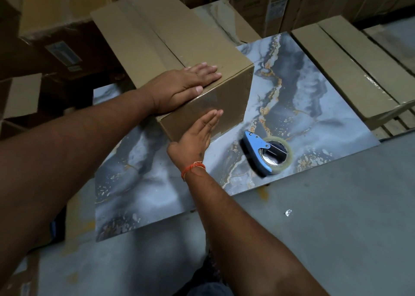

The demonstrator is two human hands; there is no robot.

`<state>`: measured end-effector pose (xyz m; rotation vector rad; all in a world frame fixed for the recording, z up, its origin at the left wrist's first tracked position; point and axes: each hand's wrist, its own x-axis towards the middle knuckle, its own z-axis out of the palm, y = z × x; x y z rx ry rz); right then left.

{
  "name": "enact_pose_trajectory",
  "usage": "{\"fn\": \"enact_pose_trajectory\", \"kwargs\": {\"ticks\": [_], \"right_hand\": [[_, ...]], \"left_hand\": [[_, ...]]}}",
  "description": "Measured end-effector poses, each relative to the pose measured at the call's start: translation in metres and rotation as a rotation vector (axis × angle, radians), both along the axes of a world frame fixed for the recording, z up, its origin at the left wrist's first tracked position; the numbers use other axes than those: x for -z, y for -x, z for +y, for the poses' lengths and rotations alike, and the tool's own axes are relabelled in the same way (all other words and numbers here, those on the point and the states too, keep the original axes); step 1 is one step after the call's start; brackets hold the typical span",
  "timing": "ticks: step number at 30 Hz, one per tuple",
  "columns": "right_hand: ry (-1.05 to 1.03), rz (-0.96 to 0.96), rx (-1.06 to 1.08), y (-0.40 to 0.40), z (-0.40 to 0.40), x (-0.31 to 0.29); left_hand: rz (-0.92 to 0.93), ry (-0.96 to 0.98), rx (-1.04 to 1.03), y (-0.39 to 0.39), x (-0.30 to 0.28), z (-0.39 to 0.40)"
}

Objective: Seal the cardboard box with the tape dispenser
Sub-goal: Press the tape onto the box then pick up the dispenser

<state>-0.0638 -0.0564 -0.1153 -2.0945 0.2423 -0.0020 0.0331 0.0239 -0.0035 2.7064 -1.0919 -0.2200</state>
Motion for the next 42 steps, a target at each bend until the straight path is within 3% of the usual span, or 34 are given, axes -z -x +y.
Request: {"fn": "enact_pose_trajectory", "kwargs": {"ticks": [6,17,23,29,33,37,42], "right_hand": [[-0.009,0.102,-0.056,-0.002,-0.015,0.004],[0.072,-0.222,-0.032,-0.01,-0.112,-0.004],[0.176,-0.08,-0.115,-0.006,-0.178,0.017],[0.266,-0.001,-0.253,-0.025,-0.215,0.048],[0.323,-0.04,-0.395,-0.049,-0.245,0.056],[0.357,-0.091,-0.549,-0.072,-0.278,0.061],[0.32,-0.049,-0.763,-0.093,-0.302,0.066]], "left_hand": [[-0.005,0.004,-0.01,0.0,0.001,0.0],[0.007,0.079,-0.115,0.007,0.001,-0.006],[-0.177,0.229,-0.255,0.027,0.008,-0.039],[-0.328,0.441,-0.193,0.063,0.037,-0.093],[-0.165,0.643,-0.526,0.084,0.09,-0.131],[0.142,0.676,-0.951,0.094,0.128,-0.168],[0.379,0.645,-1.252,0.092,0.161,-0.21]]}}
